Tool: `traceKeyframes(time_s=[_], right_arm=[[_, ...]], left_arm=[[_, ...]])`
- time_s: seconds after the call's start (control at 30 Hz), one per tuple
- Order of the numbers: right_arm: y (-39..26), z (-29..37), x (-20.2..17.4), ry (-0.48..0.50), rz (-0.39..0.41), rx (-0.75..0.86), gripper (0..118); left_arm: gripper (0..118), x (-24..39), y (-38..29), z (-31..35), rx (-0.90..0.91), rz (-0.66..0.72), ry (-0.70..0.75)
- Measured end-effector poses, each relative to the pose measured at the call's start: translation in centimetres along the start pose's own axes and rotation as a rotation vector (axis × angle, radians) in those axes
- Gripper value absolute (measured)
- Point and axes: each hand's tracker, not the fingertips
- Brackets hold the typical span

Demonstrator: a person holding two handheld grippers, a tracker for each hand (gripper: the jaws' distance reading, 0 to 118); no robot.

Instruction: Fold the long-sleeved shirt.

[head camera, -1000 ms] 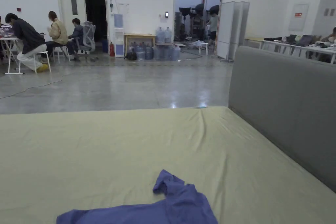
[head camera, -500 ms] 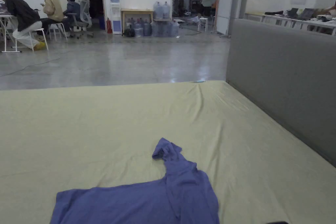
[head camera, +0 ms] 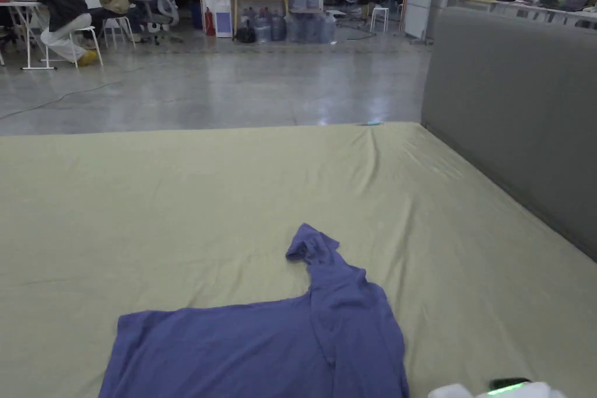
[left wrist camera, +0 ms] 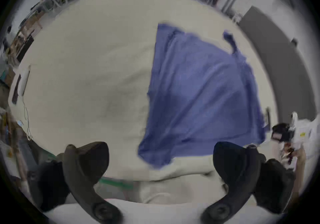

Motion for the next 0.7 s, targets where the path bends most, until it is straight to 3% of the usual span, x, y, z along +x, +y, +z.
traceKeyframes(time_s=[0.1, 0.13, 0.17, 0.2, 0.23, 0.27, 0.33, 0.47, 0.53, 0.57, 0.63, 0.7], right_arm=[[-0.6, 3.8, -0.7, 0.033, -0.005, 0.092, 100], [-0.8, 4.0, -1.0, 0.027, -0.023, 0.090, 100], [-1.2, 4.0, -1.2, 0.034, -0.045, 0.095, 93], [-1.6, 3.7, -1.5, 0.038, -0.068, 0.107, 68], [-1.9, 3.1, -1.7, 0.035, -0.081, 0.132, 19], [-2.1, 2.6, -2.2, 0.021, -0.081, 0.157, 0], [-2.2, 1.0, -2.8, -0.023, -0.100, 0.140, 0], [0.7, -0.7, -3.3, 0.087, -0.161, 0.185, 0], [4.4, -0.6, -3.1, 0.039, -0.122, 0.222, 0], [6.8, -0.8, -2.9, 0.019, -0.117, 0.253, 31], [12.3, -0.7, -2.4, 0.023, -0.134, 0.294, 109], [18.8, -1.9, -2.0, 0.024, -0.126, 0.346, 116]], left_arm=[[115, 1.4, -0.4, 2.1, 0.106, 0.052, -0.088], [107, 2.2, -0.3, 2.5, 0.093, 0.060, -0.102], [65, 3.1, -0.5, 2.3, 0.070, 0.027, -0.101], [4, 4.0, -0.8, 2.2, 0.060, -0.029, -0.075], [0, 5.1, -1.1, 2.1, 0.122, -0.068, 0.002], [0, 6.4, -1.2, 1.6, 0.153, -0.127, 0.083], [0, 7.5, -0.9, 0.9, 0.204, -0.152, 0.155], [0, 8.5, 1.6, 0.2, 0.234, -0.101, 0.097], [0, 9.3, 3.1, -0.6, 0.257, -0.124, 0.119], [0, 9.6, 3.9, -0.9, 0.265, -0.131, 0.125], [0, 9.8, 5.1, -1.4, 0.275, -0.129, 0.123], [0, 10.0, 5.9, -1.8, 0.286, -0.106, 0.101]])
